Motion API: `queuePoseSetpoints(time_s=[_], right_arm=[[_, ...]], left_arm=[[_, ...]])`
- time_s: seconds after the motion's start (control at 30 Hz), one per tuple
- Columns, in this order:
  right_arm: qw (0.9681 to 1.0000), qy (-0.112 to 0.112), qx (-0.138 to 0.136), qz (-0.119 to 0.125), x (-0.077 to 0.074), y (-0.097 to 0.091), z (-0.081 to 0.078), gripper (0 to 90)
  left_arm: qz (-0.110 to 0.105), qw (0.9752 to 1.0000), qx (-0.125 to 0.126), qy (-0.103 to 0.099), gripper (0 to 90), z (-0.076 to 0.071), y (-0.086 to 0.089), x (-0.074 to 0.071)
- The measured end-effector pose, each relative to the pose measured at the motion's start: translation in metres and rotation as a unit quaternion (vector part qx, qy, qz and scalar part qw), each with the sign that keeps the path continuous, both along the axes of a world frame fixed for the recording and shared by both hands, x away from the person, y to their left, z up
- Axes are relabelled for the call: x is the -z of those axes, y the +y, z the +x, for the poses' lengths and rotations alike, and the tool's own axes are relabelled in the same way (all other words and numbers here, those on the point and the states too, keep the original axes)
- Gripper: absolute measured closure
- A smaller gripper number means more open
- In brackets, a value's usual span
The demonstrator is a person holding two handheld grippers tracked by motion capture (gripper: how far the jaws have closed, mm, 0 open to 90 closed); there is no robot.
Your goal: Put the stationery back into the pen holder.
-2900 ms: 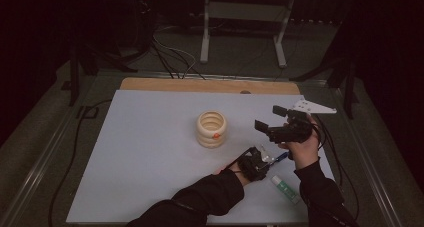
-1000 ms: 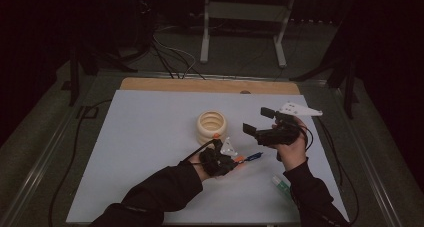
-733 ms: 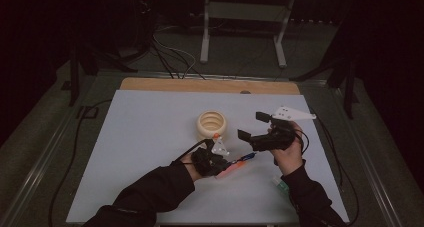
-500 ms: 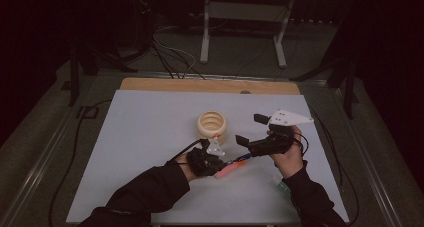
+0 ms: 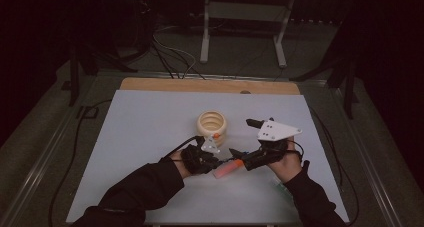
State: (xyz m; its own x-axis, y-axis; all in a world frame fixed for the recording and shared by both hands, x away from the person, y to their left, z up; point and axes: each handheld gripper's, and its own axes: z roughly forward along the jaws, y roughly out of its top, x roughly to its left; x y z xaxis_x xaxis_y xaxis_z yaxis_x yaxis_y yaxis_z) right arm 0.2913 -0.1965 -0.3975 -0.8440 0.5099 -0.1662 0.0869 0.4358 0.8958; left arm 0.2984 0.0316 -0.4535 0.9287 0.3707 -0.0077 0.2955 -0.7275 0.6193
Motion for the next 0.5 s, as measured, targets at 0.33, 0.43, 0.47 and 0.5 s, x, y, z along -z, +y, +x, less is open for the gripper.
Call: queuePoseSetpoints(time_s=[0.33, 0.43, 0.47, 0.5], right_arm=[[0.9944, 0.008, -0.039, -0.098, 0.007, 0.013, -0.008, 8.1], [0.9913, 0.002, -0.048, -0.123, 0.013, 0.018, -0.010, 8.5], [0.9900, -0.013, -0.039, -0.135, 0.015, 0.020, -0.012, 12.2], [0.9889, -0.027, -0.026, -0.144, 0.017, 0.022, -0.014, 17.2]], left_arm=[[0.007, 1.0000, 0.001, 0.006, 81.4, 0.003, 0.000, 0.002], [0.009, 0.9999, -0.001, 0.005, 81.4, 0.004, 0.001, 0.002], [0.009, 0.9999, -0.001, 0.006, 81.4, 0.004, 0.001, 0.002], [0.010, 0.9999, -0.001, 0.007, 81.4, 0.004, 0.001, 0.002]])
